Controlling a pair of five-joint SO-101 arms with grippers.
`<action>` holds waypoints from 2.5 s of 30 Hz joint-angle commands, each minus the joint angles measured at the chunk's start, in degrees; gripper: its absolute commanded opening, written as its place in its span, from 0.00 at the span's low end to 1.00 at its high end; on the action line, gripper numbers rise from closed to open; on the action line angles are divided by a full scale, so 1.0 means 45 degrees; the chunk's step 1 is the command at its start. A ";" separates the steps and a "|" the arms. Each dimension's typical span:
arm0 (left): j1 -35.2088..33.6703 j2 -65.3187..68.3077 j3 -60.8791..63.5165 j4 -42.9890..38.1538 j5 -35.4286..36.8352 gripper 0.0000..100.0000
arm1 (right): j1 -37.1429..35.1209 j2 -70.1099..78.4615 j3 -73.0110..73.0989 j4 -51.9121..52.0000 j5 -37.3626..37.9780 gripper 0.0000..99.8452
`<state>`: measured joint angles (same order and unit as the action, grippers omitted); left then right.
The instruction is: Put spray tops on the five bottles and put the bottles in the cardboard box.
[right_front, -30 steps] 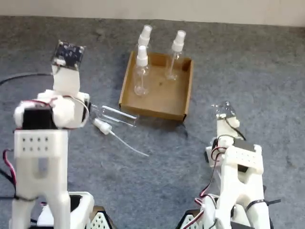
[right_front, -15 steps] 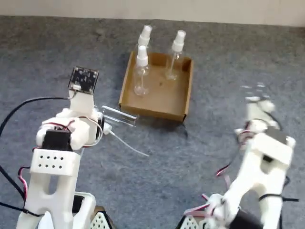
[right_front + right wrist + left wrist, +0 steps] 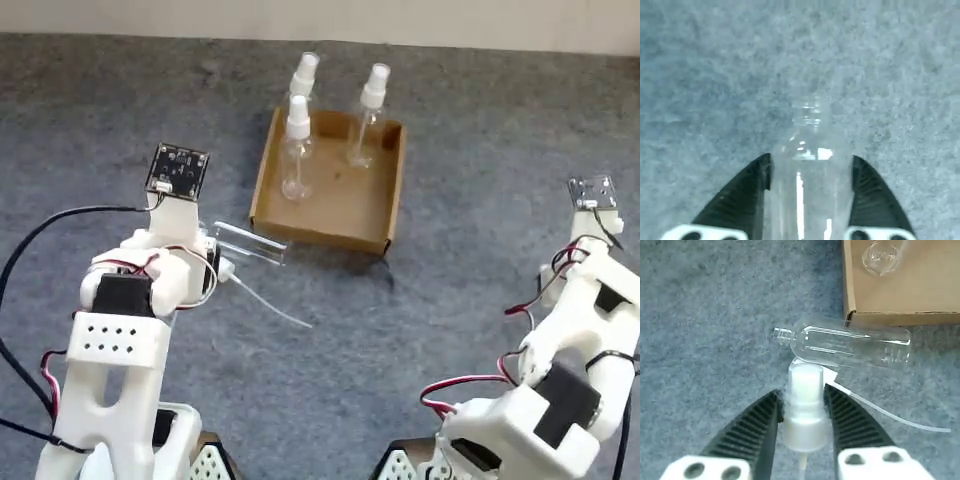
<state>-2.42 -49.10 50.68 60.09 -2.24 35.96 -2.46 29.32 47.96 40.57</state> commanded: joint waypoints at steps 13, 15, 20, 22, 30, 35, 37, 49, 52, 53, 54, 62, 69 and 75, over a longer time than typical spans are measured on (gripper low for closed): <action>0.0205 -0.0225 -0.0029 -0.0215 0.0156 0.01 | -0.0068 -0.0049 -0.1201 0.2647 0.0918 0.25; 0.0205 -0.0225 -0.0029 -0.0215 0.0156 0.01 | -0.0088 -0.0010 -0.1631 0.2647 0.0918 0.25; 0.0205 -0.0225 -0.0029 -0.0195 0.0156 0.01 | -0.0733 0.0225 -0.2549 0.3624 0.0899 0.25; 0.0205 -0.0225 -0.0029 -0.0195 0.0156 0.01 | -0.0908 0.0830 -0.3155 0.4230 0.0860 0.25; 0.0205 -0.0225 -0.0029 -0.0215 0.0156 0.01 | -0.0654 0.3175 -0.6203 0.5910 0.0430 0.23; 0.0205 -0.0225 -0.0029 -0.0215 0.0156 0.01 | -0.0557 0.3897 -0.6261 0.6007 0.0449 0.13; 0.0205 -0.0225 -0.0029 -0.0215 0.0156 0.01 | -0.0557 0.4073 -0.6242 0.6222 0.0469 0.13; 0.0205 -0.0225 -0.0029 -0.0195 0.0156 0.01 | -0.0537 0.4327 -0.6242 0.6632 0.0469 0.21; 0.0205 -0.0225 -0.0029 -0.0195 0.0156 0.01 | -0.0537 0.4327 -0.6222 0.6632 0.0469 0.21; 0.0205 -0.0225 -0.0029 -0.0195 0.0156 0.01 | -0.0537 0.4327 -0.6222 0.6632 0.0469 0.21; 0.0205 -0.0225 -0.0029 -0.0195 0.0156 0.01 | -0.0537 0.4327 -0.6144 0.6632 0.0469 0.21; 0.0205 -0.0283 -0.0029 -0.0195 0.0156 0.01 | -0.0537 0.4269 -0.5792 0.6554 0.0469 0.05; 0.0205 -0.0342 -0.0596 -0.0195 0.0410 0.01 | -0.1866 0.1983 -0.7492 0.8293 -0.0703 0.00; 0.0147 -0.0342 -0.3604 0.0488 0.1602 0.00 | -0.6437 -0.3624 -0.6652 0.8430 -0.3263 0.00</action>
<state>-2.42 -49.10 42.95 60.44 2.59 18.11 -3.43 -1.54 85.76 30.99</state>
